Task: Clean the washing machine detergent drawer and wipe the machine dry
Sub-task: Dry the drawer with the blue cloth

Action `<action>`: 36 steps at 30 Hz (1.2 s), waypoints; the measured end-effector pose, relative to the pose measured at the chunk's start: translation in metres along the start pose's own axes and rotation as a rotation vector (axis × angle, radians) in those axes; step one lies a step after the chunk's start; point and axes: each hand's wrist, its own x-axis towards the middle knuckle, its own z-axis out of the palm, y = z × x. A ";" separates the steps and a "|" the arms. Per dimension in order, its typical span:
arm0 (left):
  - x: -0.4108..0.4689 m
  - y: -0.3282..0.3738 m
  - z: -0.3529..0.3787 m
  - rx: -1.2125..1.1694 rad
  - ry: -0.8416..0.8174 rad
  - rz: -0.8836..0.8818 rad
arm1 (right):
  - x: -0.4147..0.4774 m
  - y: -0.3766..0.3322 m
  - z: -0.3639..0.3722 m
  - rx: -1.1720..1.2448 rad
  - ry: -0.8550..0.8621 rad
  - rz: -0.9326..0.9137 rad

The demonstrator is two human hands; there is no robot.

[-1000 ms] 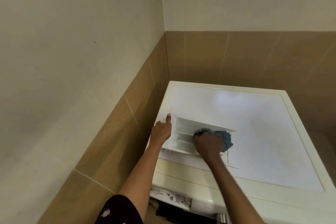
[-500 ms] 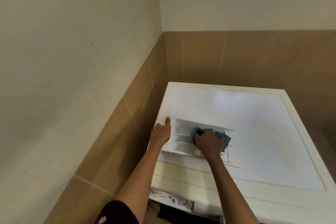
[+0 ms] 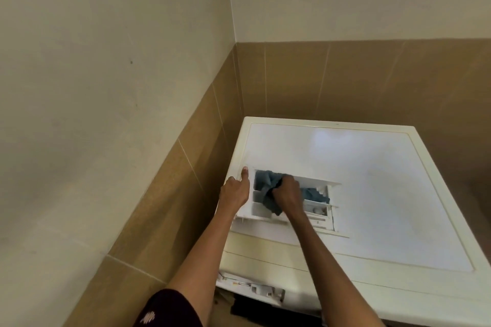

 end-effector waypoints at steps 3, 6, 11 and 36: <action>0.002 -0.002 0.002 0.003 0.002 -0.012 | -0.004 0.013 -0.031 -0.047 0.045 -0.042; 0.004 -0.005 0.002 0.004 0.005 -0.003 | -0.012 0.026 -0.051 -0.071 0.106 -0.056; 0.004 -0.005 0.003 0.001 0.006 -0.001 | -0.010 0.051 -0.073 0.020 0.458 0.045; -0.002 -0.001 -0.001 0.004 0.001 -0.017 | 0.019 0.070 -0.073 0.100 0.450 -0.189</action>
